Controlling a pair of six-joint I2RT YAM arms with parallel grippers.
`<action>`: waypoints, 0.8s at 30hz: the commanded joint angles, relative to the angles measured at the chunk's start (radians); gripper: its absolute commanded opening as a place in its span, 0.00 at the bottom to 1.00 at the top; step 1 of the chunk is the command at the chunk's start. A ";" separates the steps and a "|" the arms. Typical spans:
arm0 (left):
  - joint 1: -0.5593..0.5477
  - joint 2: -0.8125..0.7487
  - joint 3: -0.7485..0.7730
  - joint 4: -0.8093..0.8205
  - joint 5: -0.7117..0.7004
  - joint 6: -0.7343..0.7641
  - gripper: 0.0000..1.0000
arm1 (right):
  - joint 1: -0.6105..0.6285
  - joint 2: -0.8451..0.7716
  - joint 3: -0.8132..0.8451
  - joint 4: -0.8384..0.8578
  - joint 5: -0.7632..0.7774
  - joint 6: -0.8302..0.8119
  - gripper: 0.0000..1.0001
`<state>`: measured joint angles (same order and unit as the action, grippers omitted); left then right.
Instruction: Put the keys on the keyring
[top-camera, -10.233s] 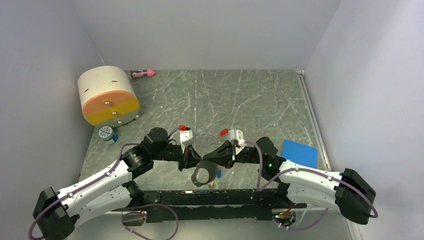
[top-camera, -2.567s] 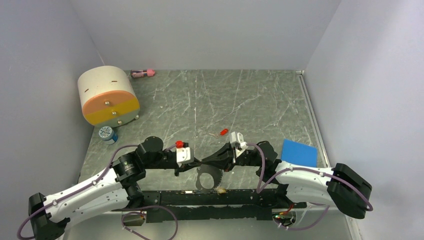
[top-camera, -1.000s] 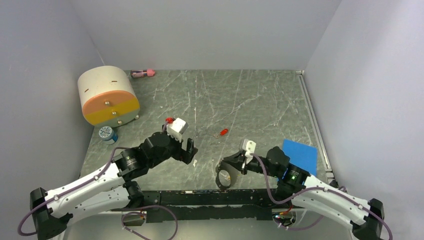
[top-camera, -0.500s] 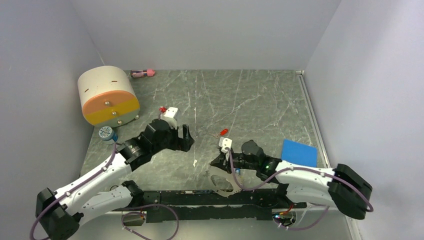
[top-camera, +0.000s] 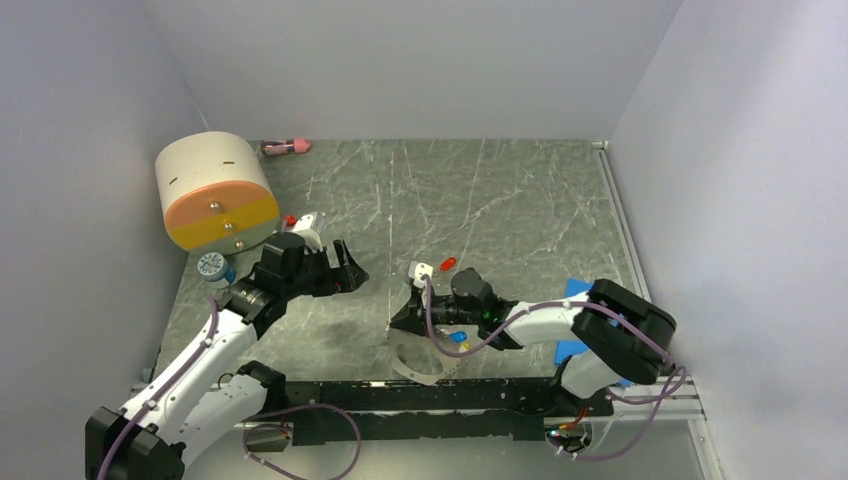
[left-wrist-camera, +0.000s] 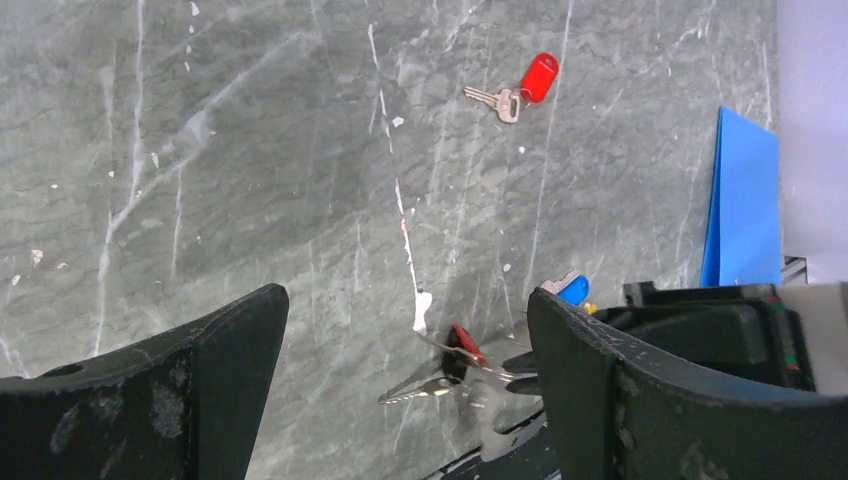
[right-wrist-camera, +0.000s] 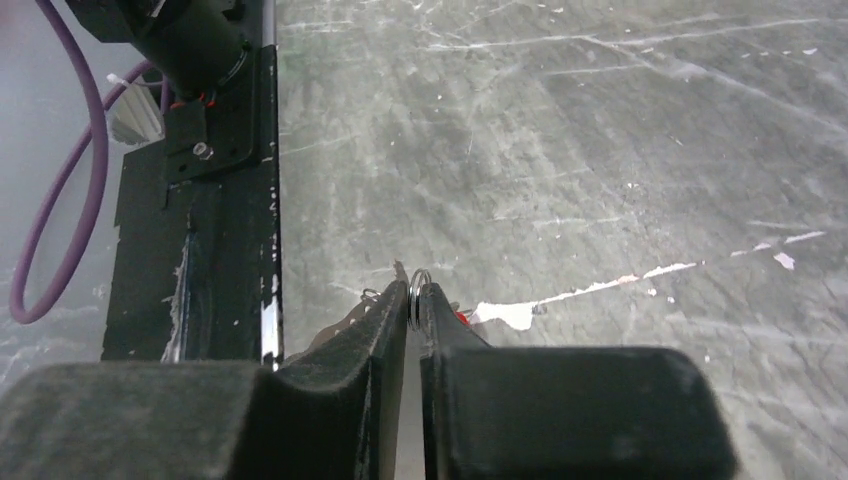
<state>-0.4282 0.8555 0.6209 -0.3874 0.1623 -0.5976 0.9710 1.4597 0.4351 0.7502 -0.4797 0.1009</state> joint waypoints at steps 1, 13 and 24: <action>0.007 -0.025 -0.007 0.000 0.050 -0.017 0.95 | 0.000 0.069 0.049 0.225 -0.040 0.097 0.21; 0.006 0.095 -0.064 0.097 0.191 -0.021 0.91 | -0.004 -0.148 -0.069 0.125 0.232 0.102 0.66; -0.141 0.307 -0.051 0.258 0.282 -0.030 0.68 | -0.031 -0.641 -0.296 -0.212 0.611 0.443 0.59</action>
<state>-0.4763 1.1358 0.5293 -0.1848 0.4473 -0.6399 0.9489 0.9966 0.1867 0.7258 -0.0753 0.3271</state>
